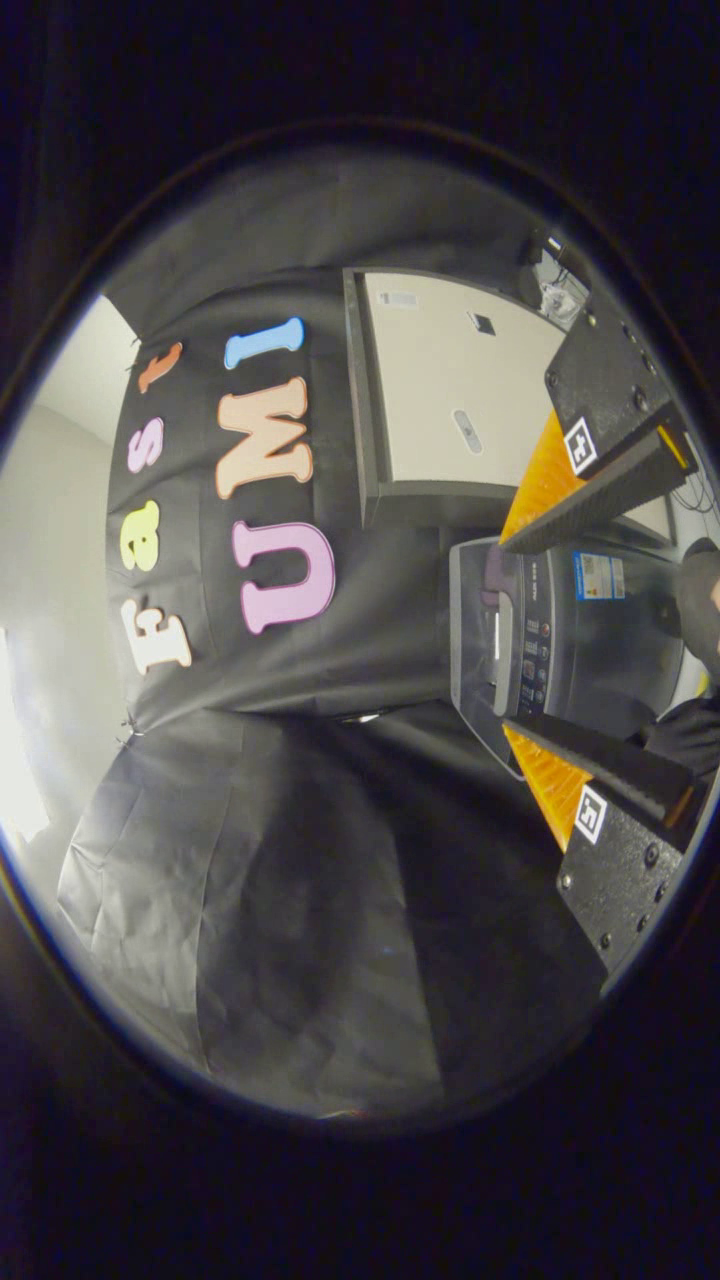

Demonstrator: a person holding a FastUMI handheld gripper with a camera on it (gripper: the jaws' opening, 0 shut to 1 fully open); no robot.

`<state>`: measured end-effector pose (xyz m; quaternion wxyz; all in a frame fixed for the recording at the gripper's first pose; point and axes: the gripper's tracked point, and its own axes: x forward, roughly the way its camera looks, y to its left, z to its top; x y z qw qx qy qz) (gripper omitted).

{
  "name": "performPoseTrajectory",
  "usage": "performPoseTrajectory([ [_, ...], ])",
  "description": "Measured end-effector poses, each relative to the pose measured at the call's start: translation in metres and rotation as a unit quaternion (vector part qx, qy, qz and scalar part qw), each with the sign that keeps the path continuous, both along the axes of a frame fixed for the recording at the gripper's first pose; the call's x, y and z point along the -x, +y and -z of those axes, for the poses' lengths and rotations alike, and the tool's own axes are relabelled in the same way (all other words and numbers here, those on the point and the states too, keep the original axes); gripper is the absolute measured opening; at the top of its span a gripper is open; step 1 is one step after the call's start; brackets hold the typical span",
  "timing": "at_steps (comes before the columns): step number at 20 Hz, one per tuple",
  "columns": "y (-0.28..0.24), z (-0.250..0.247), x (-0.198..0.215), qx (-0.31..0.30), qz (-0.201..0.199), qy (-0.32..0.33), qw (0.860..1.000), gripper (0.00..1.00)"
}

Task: Put the clothes into the washing machine and then close the washing machine lid.

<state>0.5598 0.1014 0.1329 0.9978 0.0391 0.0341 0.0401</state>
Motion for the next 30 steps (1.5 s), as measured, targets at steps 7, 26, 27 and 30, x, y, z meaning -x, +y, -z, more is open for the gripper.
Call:
performPoseTrajectory([
  [7,-0.009,0.003,0.006,-0.005,0.032,-0.020,0.999,0.97],
  [26,-0.030,0.021,0.014,0.009,0.087,-0.011,0.996,0.97],
  [27,-0.031,0.021,0.014,0.010,0.087,-0.012,0.996,0.97],
  [30,-0.031,0.019,0.012,0.010,0.089,-0.017,0.996,0.97],
])
